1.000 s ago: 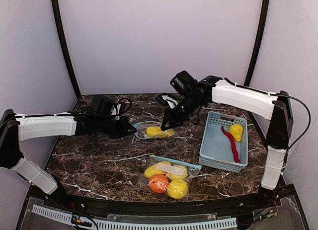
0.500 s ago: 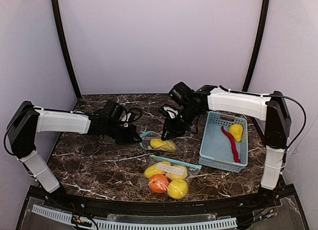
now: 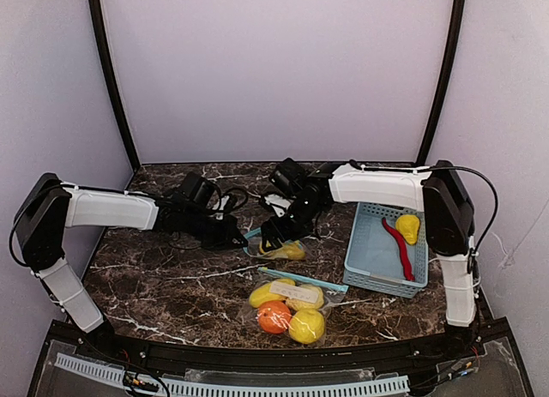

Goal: Place the food in the zip-top bag and seal the zipper

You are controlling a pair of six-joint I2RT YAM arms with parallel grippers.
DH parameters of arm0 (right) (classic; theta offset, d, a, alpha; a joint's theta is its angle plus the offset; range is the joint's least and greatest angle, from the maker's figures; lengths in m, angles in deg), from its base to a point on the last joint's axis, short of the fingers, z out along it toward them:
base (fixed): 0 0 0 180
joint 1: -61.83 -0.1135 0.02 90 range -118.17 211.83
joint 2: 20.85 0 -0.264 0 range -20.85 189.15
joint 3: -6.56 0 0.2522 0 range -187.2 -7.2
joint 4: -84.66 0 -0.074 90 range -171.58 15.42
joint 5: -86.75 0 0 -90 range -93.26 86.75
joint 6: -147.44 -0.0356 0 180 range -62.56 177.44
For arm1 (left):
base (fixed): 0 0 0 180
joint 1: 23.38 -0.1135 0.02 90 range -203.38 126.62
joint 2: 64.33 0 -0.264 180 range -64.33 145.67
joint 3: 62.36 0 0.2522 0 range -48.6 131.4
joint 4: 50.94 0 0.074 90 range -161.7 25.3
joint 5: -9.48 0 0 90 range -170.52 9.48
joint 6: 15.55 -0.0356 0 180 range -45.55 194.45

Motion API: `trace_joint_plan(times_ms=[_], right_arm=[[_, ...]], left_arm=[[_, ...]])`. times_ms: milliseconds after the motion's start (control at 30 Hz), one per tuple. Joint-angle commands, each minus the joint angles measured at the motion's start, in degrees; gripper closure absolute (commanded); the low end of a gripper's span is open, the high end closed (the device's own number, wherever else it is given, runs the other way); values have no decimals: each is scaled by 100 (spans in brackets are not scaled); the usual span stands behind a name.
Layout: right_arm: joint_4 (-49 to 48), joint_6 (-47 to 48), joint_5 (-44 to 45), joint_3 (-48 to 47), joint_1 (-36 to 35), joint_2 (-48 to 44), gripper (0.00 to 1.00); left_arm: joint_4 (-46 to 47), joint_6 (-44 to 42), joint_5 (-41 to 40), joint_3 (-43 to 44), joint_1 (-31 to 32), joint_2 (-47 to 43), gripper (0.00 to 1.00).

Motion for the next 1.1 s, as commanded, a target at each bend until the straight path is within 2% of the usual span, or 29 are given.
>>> trace_joint_plan(times_ms=[0,433,633,733,833,1067], right_arm=[[297,216,758,-404,-110,335,21],[1020,-46,1781,-1024,-147,905,19],[1277,-287,2353,-818,-104,777,16],[1157,-221,2064,-720,-96,608,16],[819,-99,1370,-597,-113,270,14],[160,50,87,-39,-133,-1035,9]], left_arm=[[-12,-60,175,145,3,-26,99],[-103,-68,152,176,3,-199,99],[-167,-103,-18,109,3,-358,99],[-131,-86,47,85,3,-330,99],[-102,-78,76,75,3,-281,99],[-74,-108,-106,74,1,-305,99]])
